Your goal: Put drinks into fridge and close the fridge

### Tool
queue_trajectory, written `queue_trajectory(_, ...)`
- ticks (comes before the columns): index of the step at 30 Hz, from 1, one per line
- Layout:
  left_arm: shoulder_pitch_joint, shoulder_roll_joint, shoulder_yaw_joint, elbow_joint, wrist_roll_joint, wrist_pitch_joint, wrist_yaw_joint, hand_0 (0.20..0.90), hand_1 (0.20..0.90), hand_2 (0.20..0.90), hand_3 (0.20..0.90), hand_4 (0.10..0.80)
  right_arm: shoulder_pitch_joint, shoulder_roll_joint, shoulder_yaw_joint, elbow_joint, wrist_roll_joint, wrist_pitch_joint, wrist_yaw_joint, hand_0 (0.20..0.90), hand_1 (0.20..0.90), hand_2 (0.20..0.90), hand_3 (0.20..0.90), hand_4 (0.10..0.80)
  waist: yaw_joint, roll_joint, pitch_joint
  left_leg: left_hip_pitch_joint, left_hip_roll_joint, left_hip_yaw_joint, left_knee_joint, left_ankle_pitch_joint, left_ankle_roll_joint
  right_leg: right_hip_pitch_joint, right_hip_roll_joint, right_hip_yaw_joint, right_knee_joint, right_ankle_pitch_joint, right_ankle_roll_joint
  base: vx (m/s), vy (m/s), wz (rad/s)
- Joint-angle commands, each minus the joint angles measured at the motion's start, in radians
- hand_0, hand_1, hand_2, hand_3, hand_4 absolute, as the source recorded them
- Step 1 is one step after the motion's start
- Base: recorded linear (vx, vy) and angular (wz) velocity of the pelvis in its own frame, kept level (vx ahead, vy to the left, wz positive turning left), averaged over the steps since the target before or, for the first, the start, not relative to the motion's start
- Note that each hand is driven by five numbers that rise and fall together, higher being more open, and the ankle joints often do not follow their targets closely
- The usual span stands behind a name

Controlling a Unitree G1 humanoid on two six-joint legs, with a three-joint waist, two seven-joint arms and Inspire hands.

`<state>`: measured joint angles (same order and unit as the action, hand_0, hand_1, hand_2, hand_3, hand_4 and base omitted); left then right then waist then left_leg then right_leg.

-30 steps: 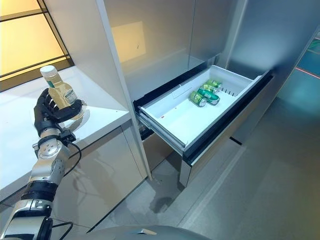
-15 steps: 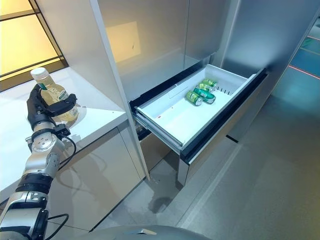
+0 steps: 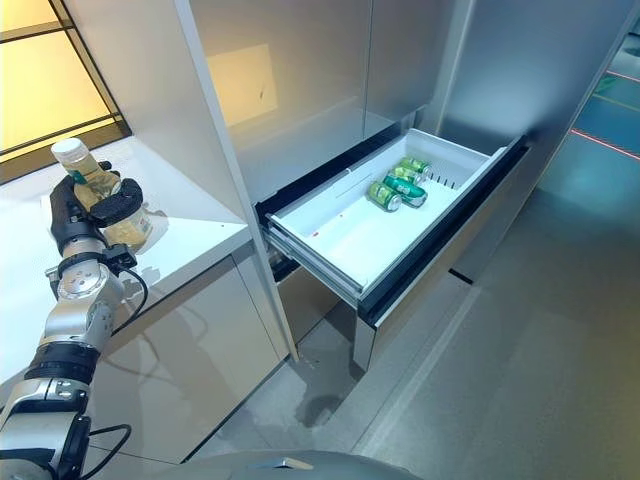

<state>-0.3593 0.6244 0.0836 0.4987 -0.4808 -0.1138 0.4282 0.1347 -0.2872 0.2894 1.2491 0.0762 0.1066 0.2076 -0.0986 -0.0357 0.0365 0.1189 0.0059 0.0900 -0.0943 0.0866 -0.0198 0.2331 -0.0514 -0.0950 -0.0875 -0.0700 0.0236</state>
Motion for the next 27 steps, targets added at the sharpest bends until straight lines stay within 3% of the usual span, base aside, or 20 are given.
queue_trajectory(1, -0.221, 0.082, 0.006, 0.032, -0.012, -0.105, -0.004, 0.3, 0.3, 0.3, 0.2, 0.1, -0.067, -0.011, -0.009, 0.004, 0.008, -0.041, 0.028, 0.9, 0.9, 0.9, 0.9, 0.8, 0.013, 0.057, -0.036, 0.052, -0.018, -0.02, 0.011, -0.175, 0.009, -0.089, 0.025, -0.016, 0.014, 0.025, 0.055, 0.0, 0.0, 0.0)
queue_trajectory(13, -0.23, 0.087, 0.005, 0.003, -0.014, -0.132, -0.022, 0.3, 0.3, 0.3, 0.2, 0.1, -0.074, -0.019, 0.018, -0.004, -0.081, -0.063, -0.002, 0.9, 0.9, 0.9, 0.9, 0.8, 0.019, 0.055, -0.038, 0.047, -0.018, -0.021, 0.01, -0.174, 0.007, -0.092, 0.022, -0.022, 0.013, 0.026, 0.058, 0.0, 0.0, 0.0)
queue_trajectory(17, -0.242, 0.093, -0.009, -0.034, -0.02, -0.132, -0.036, 0.3, 0.3, 0.3, 0.2, 0.1, -0.084, -0.036, 0.068, -0.018, -0.24, -0.12, 0.014, 0.9, 0.9, 0.9, 0.9, 0.8, 0.025, 0.053, -0.037, 0.044, -0.017, -0.023, 0.01, -0.172, 0.005, -0.093, 0.02, -0.026, 0.011, 0.029, 0.06, 0.0, 0.0, 0.0)
queue_trajectory(20, -0.252, 0.1, -0.038, -0.103, -0.031, -0.117, -0.046, 0.3, 0.3, 0.3, 0.2, 0.1, -0.109, -0.056, 0.168, -0.104, -0.288, -0.172, 0.027, 0.9, 0.9, 0.9, 0.9, 0.8, 0.037, 0.051, -0.032, 0.041, -0.016, -0.03, 0.011, -0.17, 0.004, -0.093, 0.018, -0.034, 0.011, 0.029, 0.059, -0.037, -0.024, 0.01)
queue_trajectory(27, -0.253, 0.067, -0.071, -0.22, -0.07, -0.109, -0.092, 0.3, 0.3, 0.3, 0.2, 0.1, -0.175, -0.078, 0.293, -0.291, -0.354, -0.175, 0.053, 0.9, 0.9, 0.9, 0.9, 0.8, 0.063, 0.047, -0.034, 0.035, -0.018, -0.048, 0.008, -0.166, 0.003, -0.091, 0.014, -0.052, 0.008, 0.028, 0.057, -0.011, 0.0, 0.03)
